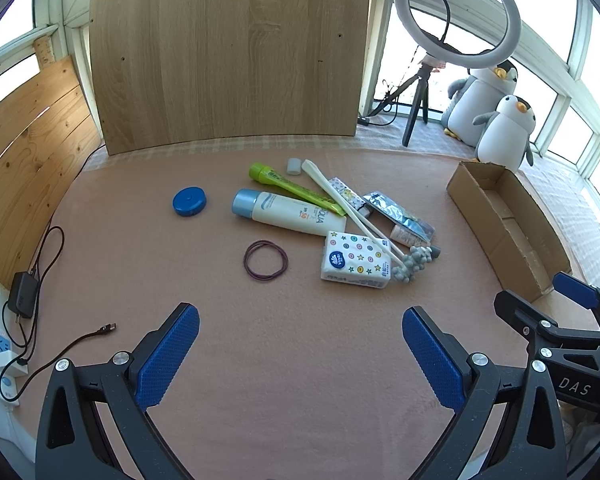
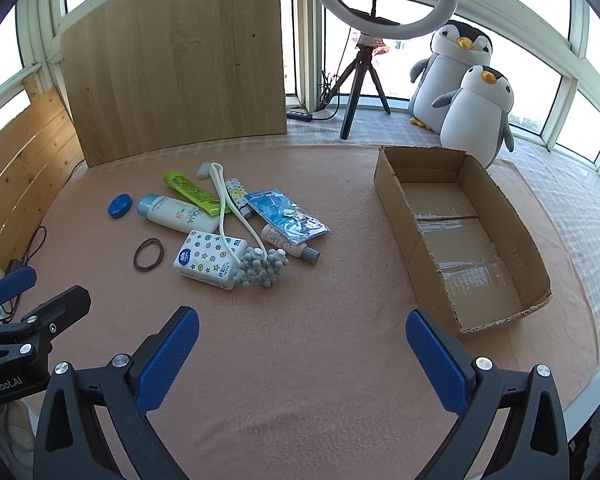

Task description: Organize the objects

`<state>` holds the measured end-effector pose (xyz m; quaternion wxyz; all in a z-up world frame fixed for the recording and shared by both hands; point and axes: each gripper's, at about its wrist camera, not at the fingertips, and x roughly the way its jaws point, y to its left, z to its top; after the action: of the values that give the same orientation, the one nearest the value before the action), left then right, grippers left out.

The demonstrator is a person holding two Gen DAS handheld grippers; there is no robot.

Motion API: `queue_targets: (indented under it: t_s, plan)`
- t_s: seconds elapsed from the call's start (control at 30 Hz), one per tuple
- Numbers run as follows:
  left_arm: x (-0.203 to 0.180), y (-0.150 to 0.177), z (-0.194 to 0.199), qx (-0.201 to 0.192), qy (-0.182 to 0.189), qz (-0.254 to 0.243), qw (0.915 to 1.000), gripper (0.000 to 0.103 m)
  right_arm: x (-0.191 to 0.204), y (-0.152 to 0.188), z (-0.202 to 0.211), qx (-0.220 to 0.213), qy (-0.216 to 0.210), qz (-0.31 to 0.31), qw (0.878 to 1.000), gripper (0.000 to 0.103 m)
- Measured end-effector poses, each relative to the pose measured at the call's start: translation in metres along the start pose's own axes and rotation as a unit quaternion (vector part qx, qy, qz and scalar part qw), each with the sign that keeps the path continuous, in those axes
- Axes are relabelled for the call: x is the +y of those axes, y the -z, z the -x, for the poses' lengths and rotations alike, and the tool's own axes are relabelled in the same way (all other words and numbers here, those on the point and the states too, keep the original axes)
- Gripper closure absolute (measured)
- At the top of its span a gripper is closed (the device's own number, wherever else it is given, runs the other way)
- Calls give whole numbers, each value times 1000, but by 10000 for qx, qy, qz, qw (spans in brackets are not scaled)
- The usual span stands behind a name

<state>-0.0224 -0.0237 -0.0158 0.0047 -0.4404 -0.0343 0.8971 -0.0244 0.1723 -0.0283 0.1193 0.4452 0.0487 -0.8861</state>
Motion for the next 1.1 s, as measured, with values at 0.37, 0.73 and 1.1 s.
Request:
queue_targets:
  t_s: [0.37,0.73,1.1]
  plan:
    - [-3,0,-7,64,42,-65,9999,0,-4,0,-3,40,-11,-30,10000,0]
    - [-9,-11,-26,152,-13,-150,9998,0,-9,0,-9,134,13,-87,9999,0]
    - [-10,-36,-67,341,177,-96,9992,1,-22,5,-13,253,158,-192,9994,0]
